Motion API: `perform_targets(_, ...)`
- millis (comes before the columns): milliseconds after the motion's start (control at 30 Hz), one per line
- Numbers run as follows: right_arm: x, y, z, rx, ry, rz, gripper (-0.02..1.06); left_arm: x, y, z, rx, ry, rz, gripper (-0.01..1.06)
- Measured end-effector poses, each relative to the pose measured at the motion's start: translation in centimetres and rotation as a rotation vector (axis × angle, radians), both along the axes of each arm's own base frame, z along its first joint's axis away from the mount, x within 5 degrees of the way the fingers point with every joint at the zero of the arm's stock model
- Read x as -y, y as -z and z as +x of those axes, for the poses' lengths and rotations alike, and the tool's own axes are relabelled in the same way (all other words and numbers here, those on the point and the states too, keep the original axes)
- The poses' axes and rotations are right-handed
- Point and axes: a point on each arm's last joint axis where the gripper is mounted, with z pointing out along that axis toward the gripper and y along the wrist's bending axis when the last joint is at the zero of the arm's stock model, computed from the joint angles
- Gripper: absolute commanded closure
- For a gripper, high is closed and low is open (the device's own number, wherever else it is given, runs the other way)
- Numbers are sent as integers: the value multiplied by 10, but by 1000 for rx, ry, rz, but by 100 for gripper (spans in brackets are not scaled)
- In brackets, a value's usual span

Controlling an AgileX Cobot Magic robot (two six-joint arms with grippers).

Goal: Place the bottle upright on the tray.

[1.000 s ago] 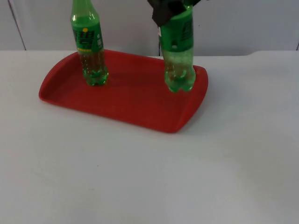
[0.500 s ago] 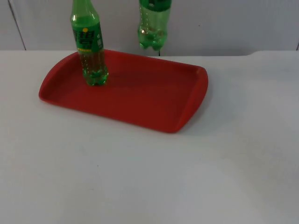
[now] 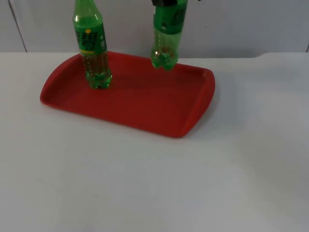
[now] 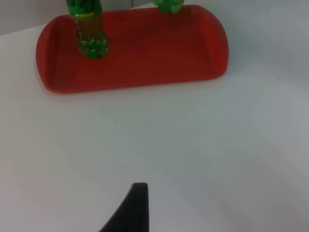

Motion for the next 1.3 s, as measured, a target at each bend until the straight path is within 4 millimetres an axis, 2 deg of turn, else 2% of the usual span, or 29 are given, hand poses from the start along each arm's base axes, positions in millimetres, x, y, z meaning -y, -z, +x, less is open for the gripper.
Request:
perform_targets(433,-4,53,18,-15,22,7,105,0,0,0,0,0,0,0)
perform_targets(567,-5,63,20,-23,23,3,105,0,0,0,0,0,0,0)
perform_targets(833,-6,68,21,-19,24,9,103,0,0,0,0,0,0,0)
perform_targets(967,-6,68,21,-18,24,10,90,0,0,0,0,0,0,0)
perform_targets(1067,-6,68,21,-18,24,10,63,0,0,0,0,0,0,0)
perform_targets(1100,-6,68,21,-18,24,10,63,0,0,0,0,0,0,0)
perform_targets(1133,-6,68,21,-18,24,10,49,0,0,0,0,0,0,0)
perform_targets(1200,-6,68,21,-18,24,10,34,0,0,0,0,0,0,0)
perform_targets(1300,-6,71,21,-36,24,-1,29,0,0,0,0,0,0,0)
